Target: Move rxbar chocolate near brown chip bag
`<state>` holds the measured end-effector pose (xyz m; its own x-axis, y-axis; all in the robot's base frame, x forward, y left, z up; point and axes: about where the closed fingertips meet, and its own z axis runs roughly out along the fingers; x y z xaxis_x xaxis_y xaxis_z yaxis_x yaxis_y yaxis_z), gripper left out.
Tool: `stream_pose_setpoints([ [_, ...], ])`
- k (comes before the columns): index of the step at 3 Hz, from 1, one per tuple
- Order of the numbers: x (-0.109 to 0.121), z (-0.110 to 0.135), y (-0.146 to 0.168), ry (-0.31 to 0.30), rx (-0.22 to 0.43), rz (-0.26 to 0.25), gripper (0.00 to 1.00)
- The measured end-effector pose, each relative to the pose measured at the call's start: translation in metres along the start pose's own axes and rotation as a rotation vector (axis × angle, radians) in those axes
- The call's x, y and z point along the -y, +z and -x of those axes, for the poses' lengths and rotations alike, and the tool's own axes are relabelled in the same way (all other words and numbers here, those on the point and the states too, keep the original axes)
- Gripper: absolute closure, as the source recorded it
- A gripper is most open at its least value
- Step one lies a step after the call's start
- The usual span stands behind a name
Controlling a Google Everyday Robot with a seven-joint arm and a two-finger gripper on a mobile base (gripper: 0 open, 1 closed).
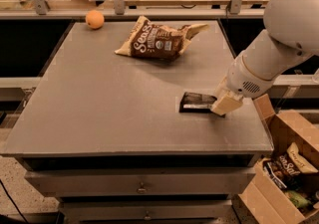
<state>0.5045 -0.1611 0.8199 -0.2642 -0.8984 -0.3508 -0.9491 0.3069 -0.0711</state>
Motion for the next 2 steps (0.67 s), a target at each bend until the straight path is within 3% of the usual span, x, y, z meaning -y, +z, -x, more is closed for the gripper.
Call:
stream_pose_setpoints([
  [1, 0.0, 0.0, 0.0, 0.0, 0.0, 0.0, 1.0],
  [2, 0.0085, 0.0076, -0.0038, 0.023, 0.002, -0.04, 1.0],
])
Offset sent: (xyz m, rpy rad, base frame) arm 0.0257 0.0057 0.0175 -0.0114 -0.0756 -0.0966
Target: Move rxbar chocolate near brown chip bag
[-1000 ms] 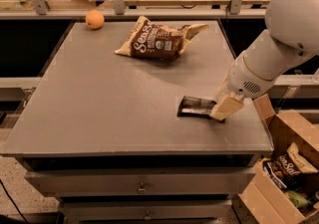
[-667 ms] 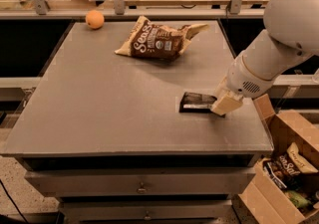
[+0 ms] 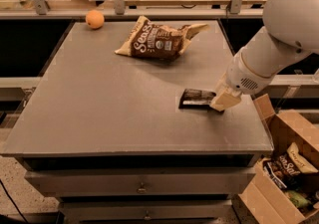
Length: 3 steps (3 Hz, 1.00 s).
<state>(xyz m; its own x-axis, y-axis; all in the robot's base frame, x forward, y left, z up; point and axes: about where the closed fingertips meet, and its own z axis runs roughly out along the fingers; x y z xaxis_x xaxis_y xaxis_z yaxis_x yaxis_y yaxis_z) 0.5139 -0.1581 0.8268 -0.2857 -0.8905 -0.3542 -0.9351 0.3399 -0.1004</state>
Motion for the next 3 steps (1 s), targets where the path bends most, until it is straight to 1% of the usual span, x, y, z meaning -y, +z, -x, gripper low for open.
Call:
stream_pose_setpoints([
  [1, 0.015, 0.012, -0.011, 0.02, -0.006, -0.057, 1.0],
  [2, 0.033, 0.019, -0.016, 0.054, -0.005, -0.09, 1.0],
  [3, 0.052, 0.026, -0.013, 0.086, 0.003, -0.113, 1.0],
])
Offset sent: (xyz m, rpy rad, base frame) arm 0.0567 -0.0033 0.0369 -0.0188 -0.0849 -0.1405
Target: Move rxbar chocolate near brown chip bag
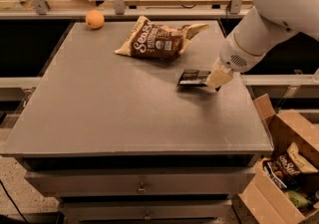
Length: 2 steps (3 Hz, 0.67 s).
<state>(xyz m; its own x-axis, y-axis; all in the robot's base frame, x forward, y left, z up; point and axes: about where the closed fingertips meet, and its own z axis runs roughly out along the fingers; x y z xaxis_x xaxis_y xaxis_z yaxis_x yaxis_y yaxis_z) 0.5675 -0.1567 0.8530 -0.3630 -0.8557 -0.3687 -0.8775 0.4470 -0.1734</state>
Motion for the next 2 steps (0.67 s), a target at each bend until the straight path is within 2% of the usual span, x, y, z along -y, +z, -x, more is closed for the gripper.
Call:
stream_pose_setpoints([
  [2, 0.029, 0.024, 0.032, 0.034, 0.054, -0.007, 1.0],
])
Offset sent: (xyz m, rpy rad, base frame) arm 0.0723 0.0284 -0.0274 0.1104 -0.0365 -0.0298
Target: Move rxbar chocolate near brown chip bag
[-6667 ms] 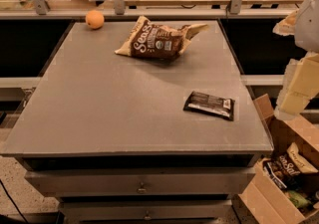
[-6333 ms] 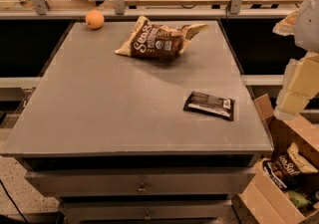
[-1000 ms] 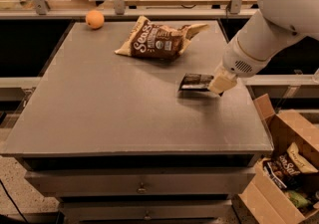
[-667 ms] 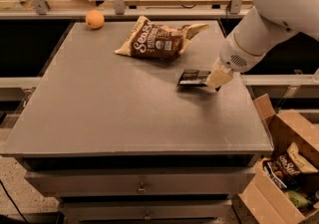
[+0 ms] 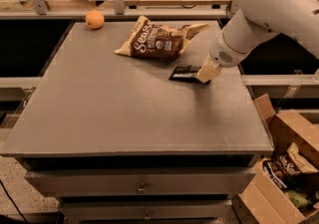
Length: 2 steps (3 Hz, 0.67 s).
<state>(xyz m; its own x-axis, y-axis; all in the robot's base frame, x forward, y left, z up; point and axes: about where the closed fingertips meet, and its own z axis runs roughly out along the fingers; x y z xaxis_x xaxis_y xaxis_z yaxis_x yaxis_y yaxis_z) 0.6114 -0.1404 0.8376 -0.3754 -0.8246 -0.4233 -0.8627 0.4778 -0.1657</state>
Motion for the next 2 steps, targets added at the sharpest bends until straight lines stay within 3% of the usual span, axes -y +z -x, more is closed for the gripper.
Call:
stream_pose_setpoints([
  [1, 0.006, 0.015, 0.019, 0.005, 0.045, 0.02, 0.84],
  [2, 0.007, 0.025, 0.031, 0.008, 0.081, 0.043, 0.61],
])
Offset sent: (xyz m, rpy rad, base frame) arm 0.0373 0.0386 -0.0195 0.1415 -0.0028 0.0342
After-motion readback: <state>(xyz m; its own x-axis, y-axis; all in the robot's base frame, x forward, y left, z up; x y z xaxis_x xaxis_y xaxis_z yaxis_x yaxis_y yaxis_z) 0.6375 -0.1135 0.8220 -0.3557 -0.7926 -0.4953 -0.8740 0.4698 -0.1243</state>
